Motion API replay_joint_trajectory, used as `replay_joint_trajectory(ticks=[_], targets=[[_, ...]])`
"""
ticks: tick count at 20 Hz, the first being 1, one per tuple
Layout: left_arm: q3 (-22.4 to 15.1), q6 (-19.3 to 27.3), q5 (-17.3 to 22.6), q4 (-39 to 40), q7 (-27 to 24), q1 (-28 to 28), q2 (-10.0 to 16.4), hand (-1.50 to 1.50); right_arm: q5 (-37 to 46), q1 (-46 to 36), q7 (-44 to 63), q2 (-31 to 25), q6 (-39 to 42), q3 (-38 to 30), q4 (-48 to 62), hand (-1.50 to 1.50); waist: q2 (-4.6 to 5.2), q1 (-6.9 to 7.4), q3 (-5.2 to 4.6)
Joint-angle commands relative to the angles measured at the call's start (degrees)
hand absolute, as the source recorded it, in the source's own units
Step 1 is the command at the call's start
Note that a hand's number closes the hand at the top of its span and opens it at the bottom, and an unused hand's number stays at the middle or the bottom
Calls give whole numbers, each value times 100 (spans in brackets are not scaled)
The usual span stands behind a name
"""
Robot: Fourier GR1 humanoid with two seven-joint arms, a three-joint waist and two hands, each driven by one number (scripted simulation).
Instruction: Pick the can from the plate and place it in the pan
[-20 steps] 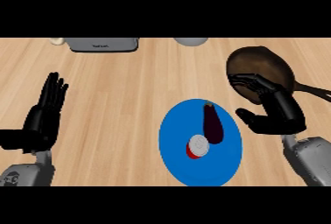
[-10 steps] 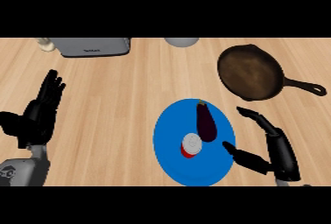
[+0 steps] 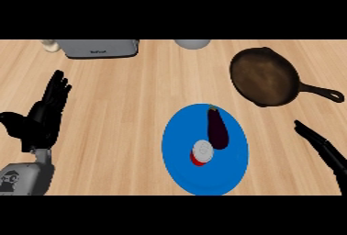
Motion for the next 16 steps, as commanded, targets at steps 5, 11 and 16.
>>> replay_joint_trajectory(ticks=[5, 11, 16], targets=[[-66, -147, 16, -27, -62, -23, -93, 0, 264, -267, 3192, -1236, 787, -537, -2341, -150, 40, 207, 14], [-23, -224, -16, 65, 199, -330, -63, 0, 150, -2185, 4875, -1038, 1562, -316, -2323, -150, 77, 403, 21], [-247, -92, -212, -203, 118, -17, -324, 0, -33, -3354, 5134, -65, 1991, 509, -1571, -150, 80, 470, 24]])
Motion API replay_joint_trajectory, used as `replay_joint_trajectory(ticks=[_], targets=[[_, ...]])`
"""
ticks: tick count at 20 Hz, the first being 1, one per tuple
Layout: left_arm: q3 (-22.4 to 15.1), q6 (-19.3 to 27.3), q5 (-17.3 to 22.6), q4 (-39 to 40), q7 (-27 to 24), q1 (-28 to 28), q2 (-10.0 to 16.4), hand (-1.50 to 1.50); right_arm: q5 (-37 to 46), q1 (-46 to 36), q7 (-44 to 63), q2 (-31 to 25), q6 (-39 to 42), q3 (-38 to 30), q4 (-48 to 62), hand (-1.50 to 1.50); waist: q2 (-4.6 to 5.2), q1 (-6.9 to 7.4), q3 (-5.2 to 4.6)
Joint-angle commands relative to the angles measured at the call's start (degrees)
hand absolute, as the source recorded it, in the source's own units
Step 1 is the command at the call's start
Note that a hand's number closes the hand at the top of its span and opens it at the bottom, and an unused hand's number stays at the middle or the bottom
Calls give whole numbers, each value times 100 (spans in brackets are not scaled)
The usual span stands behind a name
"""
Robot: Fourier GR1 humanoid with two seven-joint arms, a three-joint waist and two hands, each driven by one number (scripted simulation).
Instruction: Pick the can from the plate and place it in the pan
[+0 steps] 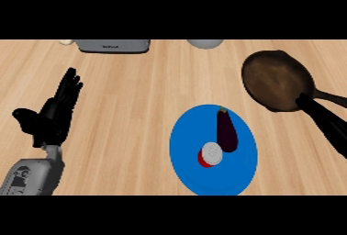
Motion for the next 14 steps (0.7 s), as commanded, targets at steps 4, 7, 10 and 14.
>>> replay_joint_trajectory(ticks=[4, 7, 10, 14], targets=[[35, -39, -58, 293, 93, -343, -121, 0, 64, -1498, 756, 1374, 571, 888, 548, -150, 4, -31, 6], [207, -109, -27, 170, 3, -185, 2, 0, 570, -1827, 1451, 1850, 775, 1361, 734, -150, -12, -48, 5], [185, -204, 23, -132, 76, -2, 33, 0, 792, -1920, 1644, 2275, 755, 1503, 1292, -150, -18, -29, 7], [165, -16, -242, 231, -171, -145, -122, 0, 1157, -1708, 1720, 2604, 885, 1583, 1387, -150, -16, -111, 11]])
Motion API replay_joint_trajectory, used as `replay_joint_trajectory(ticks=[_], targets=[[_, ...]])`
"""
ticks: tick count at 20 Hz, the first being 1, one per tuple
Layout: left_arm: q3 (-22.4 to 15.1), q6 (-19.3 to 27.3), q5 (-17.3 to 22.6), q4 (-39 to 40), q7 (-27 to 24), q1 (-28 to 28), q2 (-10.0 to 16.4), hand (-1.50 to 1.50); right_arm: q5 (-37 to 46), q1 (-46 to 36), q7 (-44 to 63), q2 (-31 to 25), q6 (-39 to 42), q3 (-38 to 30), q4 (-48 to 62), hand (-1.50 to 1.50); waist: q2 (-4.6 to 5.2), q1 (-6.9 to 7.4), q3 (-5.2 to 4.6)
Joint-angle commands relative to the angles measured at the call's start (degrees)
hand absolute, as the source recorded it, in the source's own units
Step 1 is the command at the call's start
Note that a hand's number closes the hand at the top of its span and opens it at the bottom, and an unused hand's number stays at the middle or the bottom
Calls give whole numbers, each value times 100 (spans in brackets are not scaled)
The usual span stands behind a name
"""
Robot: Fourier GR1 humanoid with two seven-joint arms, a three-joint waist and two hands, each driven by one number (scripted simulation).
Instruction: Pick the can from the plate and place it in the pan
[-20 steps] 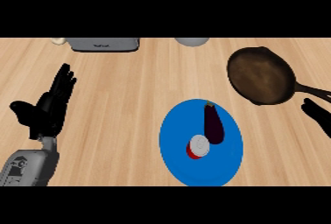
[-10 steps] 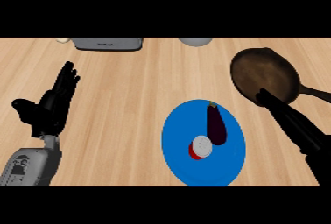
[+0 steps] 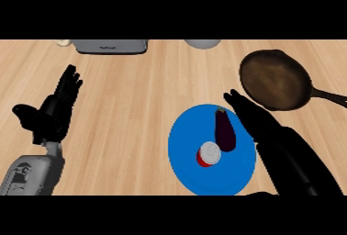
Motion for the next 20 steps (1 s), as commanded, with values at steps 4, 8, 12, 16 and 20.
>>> replay_joint_trajectory(ticks=[4, 8, 12, 16, 20], targets=[[83, -106, -4, 155, -177, 166, -40, 0, 631, 446, 435, 262, 183, 164, 450, -150, 3, -67, 5], [155, -79, -73, 315, -253, -27, -86, 0, 672, 696, 280, 503, 410, 104, 624, -150, 1, -57, 6], [279, -293, 10, 115, -106, 2, 64, 0, 531, 521, 183, 970, 802, -27, 961, -150, 0, -34, 6], [207, -231, -81, -300, -6, 376, -23, 0, 631, 812, -49, 1061, 1054, 117, 953, -150, -5, -14, 7], [174, -115, -300, 517, -413, -68, -284, 0, 983, 822, -380, 1453, 1126, 160, 1511, -150, 8, -47, 6]])
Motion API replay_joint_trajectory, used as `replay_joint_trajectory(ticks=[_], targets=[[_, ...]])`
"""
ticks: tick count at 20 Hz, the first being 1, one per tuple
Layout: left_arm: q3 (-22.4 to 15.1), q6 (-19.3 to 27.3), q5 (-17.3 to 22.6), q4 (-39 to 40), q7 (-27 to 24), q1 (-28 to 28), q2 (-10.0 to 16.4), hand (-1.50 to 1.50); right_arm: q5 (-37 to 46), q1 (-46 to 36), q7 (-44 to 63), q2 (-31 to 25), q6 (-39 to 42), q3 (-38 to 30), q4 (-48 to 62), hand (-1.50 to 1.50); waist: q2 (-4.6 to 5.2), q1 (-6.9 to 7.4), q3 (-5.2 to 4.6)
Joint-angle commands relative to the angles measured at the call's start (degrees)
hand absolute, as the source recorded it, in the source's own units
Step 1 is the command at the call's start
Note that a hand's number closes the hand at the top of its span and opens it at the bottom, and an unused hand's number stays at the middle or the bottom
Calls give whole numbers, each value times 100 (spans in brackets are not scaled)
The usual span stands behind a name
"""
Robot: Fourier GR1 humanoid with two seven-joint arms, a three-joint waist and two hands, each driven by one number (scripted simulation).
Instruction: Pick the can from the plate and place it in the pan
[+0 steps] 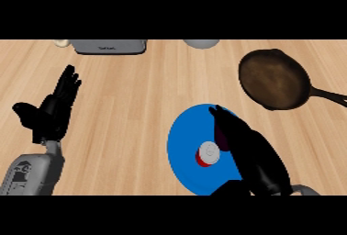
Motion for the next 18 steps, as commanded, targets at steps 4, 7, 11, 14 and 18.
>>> replay_joint_trajectory(ticks=[4, 7, 11, 14, 18], targets=[[-107, 177, -292, -128, 113, 28, -234, 0, 423, 68, 146, 576, 649, -51, 289, -150, 0, -4, 0], [76, 11, -140, -290, 80, 90, -31, 0, 346, -261, 594, 447, 1110, -112, 403, -150, -4, 3, -3], [31, -96, -113, 34, -276, 139, -184, 0, 465, -368, 503, 633, 1253, 39, 1017, -150, 7, 7, -4], [194, -186, -42, 4, 56, -107, 32, 0, 485, -342, 538, 642, 1455, -5, 1116, -150, -1, 1, -2], [140, -105, -44, -647, 759, -132, 62, 0, 605, -335, 505, 1030, 1383, -63, 1451, -150, -8, 33, 1]])
